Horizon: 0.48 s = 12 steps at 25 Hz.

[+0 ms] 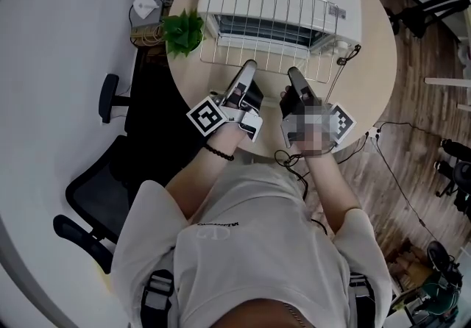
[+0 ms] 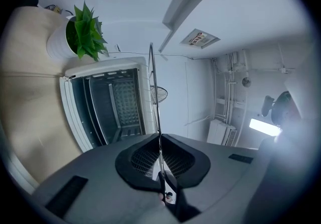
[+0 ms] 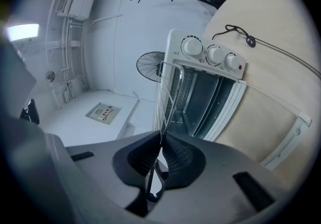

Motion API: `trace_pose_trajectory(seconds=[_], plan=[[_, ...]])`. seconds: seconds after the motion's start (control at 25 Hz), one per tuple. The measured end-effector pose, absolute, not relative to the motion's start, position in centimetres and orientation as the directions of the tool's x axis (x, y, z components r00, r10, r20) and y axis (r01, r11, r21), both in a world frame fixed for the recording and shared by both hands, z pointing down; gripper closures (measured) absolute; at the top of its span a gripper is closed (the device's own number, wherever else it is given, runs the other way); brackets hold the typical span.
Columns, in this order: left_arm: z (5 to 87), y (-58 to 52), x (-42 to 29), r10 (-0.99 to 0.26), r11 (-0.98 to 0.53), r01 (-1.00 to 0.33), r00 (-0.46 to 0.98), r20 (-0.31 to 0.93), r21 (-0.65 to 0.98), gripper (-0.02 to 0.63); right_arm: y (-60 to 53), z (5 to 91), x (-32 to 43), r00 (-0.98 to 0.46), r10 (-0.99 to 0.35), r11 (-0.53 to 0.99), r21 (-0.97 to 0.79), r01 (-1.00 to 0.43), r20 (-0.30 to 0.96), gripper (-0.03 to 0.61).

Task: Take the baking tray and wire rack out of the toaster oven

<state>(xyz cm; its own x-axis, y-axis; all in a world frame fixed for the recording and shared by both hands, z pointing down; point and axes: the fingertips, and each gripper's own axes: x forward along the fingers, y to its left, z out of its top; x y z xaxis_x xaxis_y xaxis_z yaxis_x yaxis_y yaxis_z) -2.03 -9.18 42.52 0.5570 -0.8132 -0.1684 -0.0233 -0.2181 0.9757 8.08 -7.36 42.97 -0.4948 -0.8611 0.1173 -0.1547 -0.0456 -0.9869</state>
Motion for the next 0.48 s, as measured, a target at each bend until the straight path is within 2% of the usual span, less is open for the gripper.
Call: trace_pose_trajectory(seconds=[0.48], plan=[[41.1,-14.6,-0.6,-0.839,-0.212,0.009,0.512,-0.187,0.977,0.595,-13.0,41.6,9.8,-0.461,-0.881,-0.037,-0.986,-0.163,0.109,0.568]])
